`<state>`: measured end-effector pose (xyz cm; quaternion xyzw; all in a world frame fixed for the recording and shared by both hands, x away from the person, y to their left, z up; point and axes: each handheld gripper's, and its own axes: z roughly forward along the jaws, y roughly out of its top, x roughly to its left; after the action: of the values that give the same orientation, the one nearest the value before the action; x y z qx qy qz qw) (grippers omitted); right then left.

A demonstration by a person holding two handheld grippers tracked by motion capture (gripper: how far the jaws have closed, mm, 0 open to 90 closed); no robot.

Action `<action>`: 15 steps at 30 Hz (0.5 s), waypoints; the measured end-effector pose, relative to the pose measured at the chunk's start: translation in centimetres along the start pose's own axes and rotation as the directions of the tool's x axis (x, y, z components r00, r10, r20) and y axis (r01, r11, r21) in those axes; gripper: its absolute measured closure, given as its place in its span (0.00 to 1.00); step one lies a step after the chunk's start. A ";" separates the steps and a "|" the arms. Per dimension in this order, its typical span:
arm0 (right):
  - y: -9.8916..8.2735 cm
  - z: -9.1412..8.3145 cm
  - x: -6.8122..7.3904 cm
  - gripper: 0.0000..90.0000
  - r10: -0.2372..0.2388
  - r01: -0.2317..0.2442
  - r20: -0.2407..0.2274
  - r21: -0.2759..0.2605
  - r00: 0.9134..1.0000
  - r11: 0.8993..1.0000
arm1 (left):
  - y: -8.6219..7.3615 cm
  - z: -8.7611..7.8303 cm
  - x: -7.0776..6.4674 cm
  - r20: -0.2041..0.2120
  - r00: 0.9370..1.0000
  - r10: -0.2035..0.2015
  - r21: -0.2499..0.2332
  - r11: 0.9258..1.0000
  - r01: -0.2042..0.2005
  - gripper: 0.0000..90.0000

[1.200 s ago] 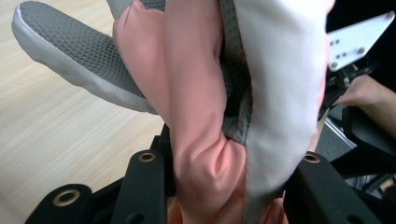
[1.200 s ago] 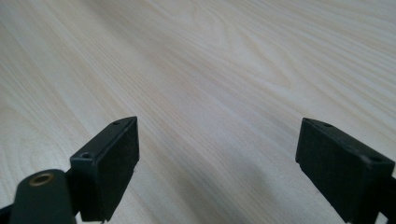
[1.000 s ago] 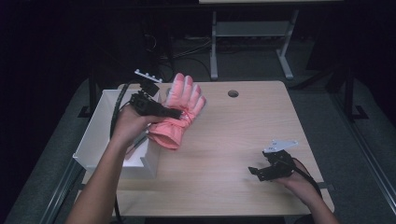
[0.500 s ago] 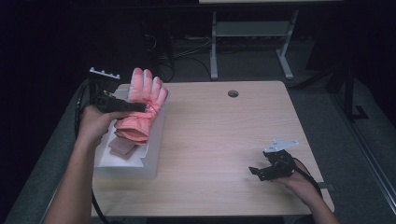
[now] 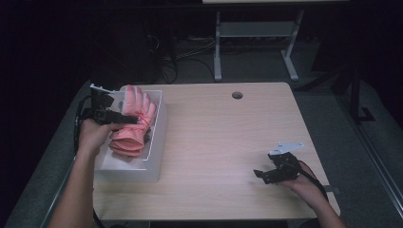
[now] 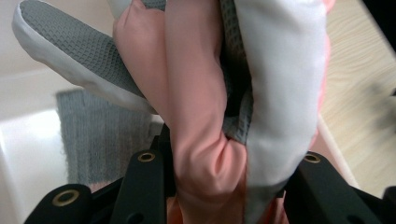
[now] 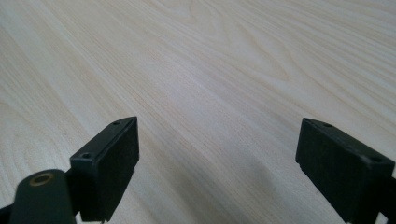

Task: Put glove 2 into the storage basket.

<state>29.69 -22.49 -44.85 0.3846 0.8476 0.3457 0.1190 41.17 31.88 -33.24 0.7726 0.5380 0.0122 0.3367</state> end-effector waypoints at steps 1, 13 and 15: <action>0.0 0.0 0.0 0.15 0.001 -0.001 -0.001 0.001 1.000 1.000 | -0.1 0.6 0.2 -0.005 1.000 -0.003 0.012 1.000 0.003 0.68; -0.3 -0.3 0.0 0.15 -0.006 0.006 -0.005 -0.011 1.000 1.000 | -2.2 6.5 2.0 0.004 0.998 -0.059 0.112 0.992 0.058 0.64; -0.4 -0.4 -0.1 0.15 -0.007 0.007 0.000 -0.015 1.000 1.000 | -2.3 6.7 2.1 0.013 0.998 -0.059 0.113 0.992 0.057 0.63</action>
<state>29.31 -22.93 -44.79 0.3808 0.8463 0.3517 0.1228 42.69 30.70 -40.42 0.7745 0.5574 -0.0344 0.2971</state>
